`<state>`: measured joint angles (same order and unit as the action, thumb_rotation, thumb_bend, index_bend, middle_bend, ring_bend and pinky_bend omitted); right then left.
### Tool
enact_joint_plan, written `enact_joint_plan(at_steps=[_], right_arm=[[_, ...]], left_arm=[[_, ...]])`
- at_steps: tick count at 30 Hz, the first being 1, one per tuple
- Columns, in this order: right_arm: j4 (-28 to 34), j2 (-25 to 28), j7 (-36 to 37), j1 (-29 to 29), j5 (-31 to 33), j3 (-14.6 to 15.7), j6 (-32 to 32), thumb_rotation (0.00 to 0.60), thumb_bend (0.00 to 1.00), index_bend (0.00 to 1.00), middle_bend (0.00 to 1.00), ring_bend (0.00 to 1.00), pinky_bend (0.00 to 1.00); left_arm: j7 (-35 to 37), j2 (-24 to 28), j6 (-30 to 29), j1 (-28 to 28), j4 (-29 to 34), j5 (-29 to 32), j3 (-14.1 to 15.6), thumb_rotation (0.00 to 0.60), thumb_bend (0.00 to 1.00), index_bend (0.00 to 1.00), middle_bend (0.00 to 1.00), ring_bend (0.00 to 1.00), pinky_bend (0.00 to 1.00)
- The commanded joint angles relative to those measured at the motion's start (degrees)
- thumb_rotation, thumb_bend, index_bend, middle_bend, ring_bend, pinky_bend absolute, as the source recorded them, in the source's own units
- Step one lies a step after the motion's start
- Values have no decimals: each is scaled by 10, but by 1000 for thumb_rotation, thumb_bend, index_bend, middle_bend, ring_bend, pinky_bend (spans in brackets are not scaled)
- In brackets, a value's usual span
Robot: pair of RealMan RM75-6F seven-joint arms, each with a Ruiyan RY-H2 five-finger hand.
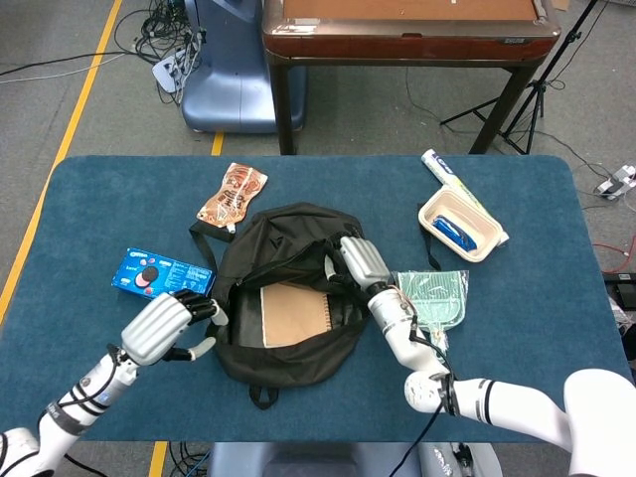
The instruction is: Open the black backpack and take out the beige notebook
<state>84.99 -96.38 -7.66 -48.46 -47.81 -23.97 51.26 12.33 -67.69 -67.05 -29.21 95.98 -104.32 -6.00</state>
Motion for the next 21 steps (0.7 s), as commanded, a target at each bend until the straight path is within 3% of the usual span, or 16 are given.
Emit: enact_joint_plan(at_steps=[1,7,14,21], right_arm=[[-1,-2,-11,-9,35,-12,9,600,747,655,463,224,30],[9,1,-23,-15,59,-10,17,600,747,655,431,224,30],[25,10,-32,-19,79,-4,18,600,748,655,409,224,30],[27,13,-33,-23,96,-2,19,600,748,644,396,224,30]], left_arm=[[52,-61,24,-62,-79,-42,11,600,309,448,487,415,414],[98,-132,21,-120,-207,-84,33,600,309,448,487,415,414],[128,-213,-34,-153,-390,-132,75,600,309,445,487,412,414],[141,-285,-81,-169,-555,-151,112,600,309,333,347,332,366]])
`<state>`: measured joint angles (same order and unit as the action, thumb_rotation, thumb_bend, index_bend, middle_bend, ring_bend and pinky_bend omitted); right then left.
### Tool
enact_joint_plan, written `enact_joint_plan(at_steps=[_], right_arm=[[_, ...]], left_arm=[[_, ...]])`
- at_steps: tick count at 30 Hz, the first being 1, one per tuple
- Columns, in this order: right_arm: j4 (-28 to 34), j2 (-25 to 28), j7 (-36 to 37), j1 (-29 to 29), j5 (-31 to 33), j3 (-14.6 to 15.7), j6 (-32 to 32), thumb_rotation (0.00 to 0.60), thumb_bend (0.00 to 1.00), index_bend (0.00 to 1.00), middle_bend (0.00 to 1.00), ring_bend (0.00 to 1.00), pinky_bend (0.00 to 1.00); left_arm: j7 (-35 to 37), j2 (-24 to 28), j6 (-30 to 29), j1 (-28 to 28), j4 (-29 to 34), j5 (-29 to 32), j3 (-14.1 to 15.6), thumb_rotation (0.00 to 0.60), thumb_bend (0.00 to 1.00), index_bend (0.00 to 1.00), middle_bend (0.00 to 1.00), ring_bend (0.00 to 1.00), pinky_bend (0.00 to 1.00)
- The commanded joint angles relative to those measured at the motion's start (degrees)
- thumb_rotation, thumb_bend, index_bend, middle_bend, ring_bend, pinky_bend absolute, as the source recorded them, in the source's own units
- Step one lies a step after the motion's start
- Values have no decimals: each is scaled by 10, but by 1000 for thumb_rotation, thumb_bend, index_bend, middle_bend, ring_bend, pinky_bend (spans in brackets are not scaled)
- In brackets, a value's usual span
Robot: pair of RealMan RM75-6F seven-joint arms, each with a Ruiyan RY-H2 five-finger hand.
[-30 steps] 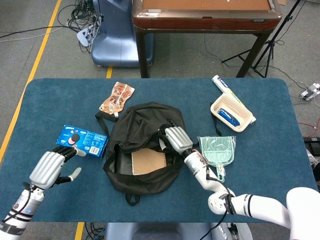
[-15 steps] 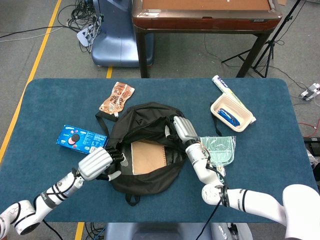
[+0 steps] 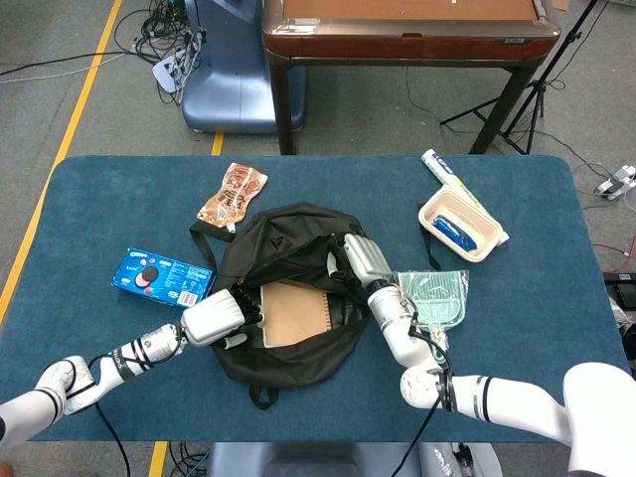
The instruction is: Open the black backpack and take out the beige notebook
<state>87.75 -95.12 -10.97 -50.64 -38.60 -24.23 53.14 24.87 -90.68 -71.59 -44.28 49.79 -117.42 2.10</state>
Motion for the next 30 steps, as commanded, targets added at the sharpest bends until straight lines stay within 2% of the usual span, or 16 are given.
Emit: enact_joint_plan(at_steps=[1,4,7,16,30], right_arm=[[-1,1,0,-2,5,1,-1,600,748,643,395,224,30],[-4,1,0,-4,9,2,0,600,746,641,394,224,30],[-7,1,2,-7,13,1,-2,600,744,641,393,224,30],[-18,0,9,-13,24,3,-10,600,741,637,390,224,30],[-19,3,18,-15,30,2,-9,600,740,635,388,224,30]], left_arm=[[17,-62,-38,-20,-109,-20,36,600,309,311,319,309,354],[16,-86,-47,-23,-159,-17,46,600,301,233,210,226,308],[18,-108,-58,-24,-200,-10,53,600,284,202,166,194,293],[24,-166,-74,-27,-304,7,78,600,255,194,161,189,283],[55,-211,-57,-37,-348,50,91,600,216,168,148,167,256]])
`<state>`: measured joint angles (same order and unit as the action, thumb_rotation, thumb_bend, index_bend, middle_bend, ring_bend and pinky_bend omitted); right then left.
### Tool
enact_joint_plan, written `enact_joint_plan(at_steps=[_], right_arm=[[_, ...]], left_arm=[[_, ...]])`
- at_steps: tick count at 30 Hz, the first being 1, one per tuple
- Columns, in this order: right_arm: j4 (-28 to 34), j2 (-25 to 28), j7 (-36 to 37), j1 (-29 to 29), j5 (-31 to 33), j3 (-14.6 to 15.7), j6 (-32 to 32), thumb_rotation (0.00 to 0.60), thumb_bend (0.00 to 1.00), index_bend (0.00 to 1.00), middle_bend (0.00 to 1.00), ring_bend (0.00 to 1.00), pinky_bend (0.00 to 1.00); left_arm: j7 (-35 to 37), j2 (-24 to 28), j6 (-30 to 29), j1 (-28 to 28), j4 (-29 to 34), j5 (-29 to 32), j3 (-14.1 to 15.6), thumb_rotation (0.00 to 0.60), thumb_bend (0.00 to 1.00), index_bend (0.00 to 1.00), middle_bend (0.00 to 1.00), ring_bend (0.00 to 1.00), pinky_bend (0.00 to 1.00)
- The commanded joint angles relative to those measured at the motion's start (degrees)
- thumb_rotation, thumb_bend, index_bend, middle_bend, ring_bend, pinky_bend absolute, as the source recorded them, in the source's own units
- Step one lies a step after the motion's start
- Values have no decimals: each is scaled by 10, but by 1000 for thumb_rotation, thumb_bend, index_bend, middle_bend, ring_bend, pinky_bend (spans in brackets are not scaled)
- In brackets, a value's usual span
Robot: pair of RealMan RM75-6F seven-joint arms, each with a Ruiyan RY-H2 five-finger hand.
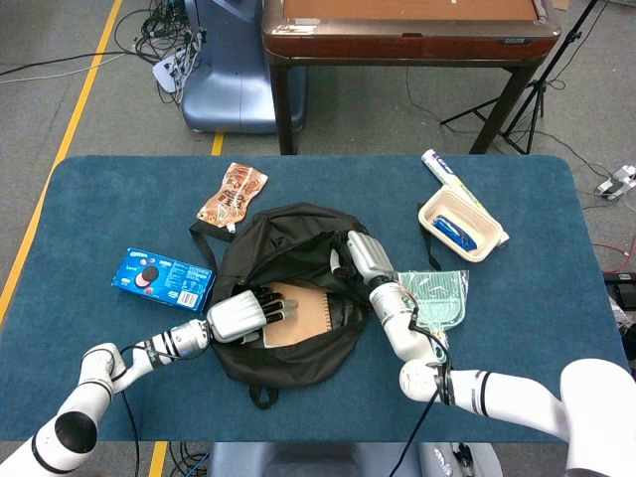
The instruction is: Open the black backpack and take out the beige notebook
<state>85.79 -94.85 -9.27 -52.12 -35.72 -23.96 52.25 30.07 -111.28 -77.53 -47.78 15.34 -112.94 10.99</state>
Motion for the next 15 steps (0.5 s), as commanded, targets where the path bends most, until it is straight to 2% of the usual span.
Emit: enact_joint_plan(at_steps=[1,8,15], right_arm=[[0,0,1,-1,2,-1,0,600,740,635,388,224,30],[0,1,4,-2,11,0,-2,600,740,635,388,224,30],[-6,0,6,-2,13,1,1,600,741,635,388,224,30]], left_arm=[[4,-7,4,-2,-6,7,3,600,216,168,148,165,254],[8,-22,14,-5,-18,20,11,600,215,168,144,160,249],[35,-38,24,-7,-20,41,7,600,213,184,144,159,243]])
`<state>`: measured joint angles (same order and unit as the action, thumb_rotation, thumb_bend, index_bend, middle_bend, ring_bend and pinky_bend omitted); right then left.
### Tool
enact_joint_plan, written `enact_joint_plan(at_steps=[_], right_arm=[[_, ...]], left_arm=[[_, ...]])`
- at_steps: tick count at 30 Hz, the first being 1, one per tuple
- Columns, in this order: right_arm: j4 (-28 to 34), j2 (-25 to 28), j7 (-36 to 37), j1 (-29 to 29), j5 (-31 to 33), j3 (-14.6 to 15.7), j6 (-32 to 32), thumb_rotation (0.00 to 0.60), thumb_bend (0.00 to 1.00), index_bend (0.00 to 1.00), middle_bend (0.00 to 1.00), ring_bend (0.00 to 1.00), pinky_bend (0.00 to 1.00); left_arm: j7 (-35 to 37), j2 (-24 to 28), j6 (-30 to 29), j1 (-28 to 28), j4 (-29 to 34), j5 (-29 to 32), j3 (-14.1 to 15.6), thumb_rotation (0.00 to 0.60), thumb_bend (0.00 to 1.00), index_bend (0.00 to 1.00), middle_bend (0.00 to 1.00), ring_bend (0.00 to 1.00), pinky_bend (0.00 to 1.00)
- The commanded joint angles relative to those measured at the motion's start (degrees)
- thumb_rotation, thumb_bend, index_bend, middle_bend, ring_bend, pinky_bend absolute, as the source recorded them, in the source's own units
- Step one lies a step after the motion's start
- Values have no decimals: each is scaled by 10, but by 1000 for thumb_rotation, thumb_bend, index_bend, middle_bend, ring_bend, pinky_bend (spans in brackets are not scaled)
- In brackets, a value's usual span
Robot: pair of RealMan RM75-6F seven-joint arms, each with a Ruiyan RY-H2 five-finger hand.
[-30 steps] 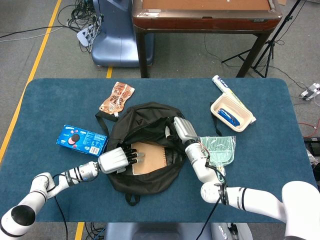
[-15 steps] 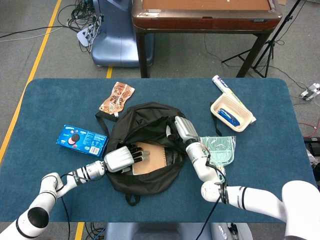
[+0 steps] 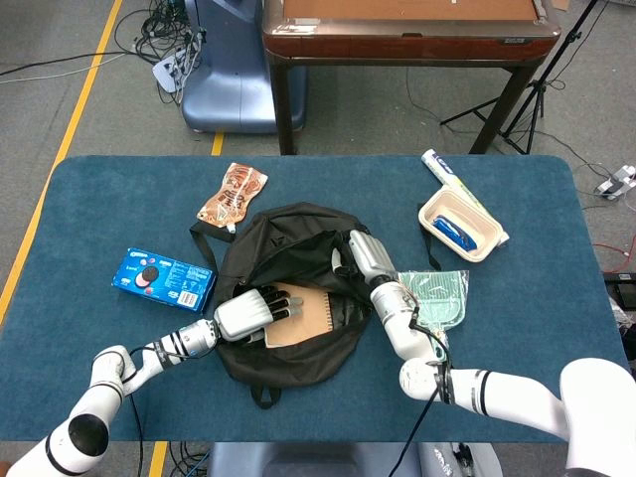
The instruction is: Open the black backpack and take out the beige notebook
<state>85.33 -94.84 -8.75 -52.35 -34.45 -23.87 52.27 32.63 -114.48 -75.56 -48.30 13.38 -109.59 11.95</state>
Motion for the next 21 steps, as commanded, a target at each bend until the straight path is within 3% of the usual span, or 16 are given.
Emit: enact_joint_plan(at_steps=[1,12,21], right_arm=[[-3,-1,1,0,0,0,1,600,741,635,388,224,30],[-19,-7,2,-3,3,0,0,600,740,635,388,224,30],[-37,-10,2,-6,15,-2,-6,600,740,634,388,224,30]], left_arm=[[15,-10,6,-2,-2,13,-5,600,213,194,144,159,243],[61,-32,27,-8,-8,45,-18,600,234,295,144,160,211],[73,-39,32,-10,-7,57,-17,600,421,326,144,160,199]])
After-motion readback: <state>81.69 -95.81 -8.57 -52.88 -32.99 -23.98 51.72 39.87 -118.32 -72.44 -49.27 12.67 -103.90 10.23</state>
